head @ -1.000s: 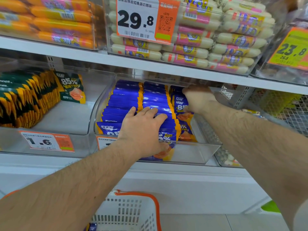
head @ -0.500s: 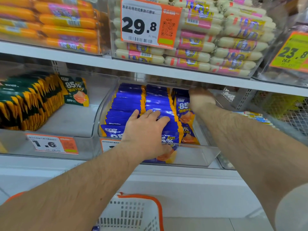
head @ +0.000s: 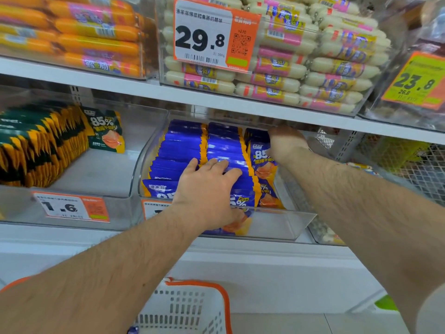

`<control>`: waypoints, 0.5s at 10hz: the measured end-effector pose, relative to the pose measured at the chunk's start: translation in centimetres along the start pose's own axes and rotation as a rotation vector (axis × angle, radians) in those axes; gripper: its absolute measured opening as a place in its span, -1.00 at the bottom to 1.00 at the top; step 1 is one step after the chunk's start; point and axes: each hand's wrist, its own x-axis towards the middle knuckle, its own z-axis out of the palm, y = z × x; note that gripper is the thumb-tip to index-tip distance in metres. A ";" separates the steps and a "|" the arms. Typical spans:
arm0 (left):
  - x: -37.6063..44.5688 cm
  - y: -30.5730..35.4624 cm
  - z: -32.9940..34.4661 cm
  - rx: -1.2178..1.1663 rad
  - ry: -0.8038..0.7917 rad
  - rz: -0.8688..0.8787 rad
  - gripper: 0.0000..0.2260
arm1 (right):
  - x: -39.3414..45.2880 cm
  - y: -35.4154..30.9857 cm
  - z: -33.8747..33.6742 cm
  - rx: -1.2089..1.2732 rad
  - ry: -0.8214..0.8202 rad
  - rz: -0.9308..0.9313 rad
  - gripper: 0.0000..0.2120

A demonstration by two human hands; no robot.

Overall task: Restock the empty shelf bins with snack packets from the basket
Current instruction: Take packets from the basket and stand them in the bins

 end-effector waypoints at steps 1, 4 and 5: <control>0.0 0.0 0.0 -0.002 -0.007 0.000 -0.23 | 0.2 0.1 0.4 0.008 0.050 -0.008 -0.72; -0.4 -0.1 -1.1 -0.042 -0.061 0.034 -0.12 | -4.6 -2.0 -0.1 0.431 0.207 0.064 -0.87; -2.3 -0.4 -2.4 -0.141 0.069 0.050 -0.16 | -8.0 -4.0 -1.7 0.658 0.355 0.094 -0.92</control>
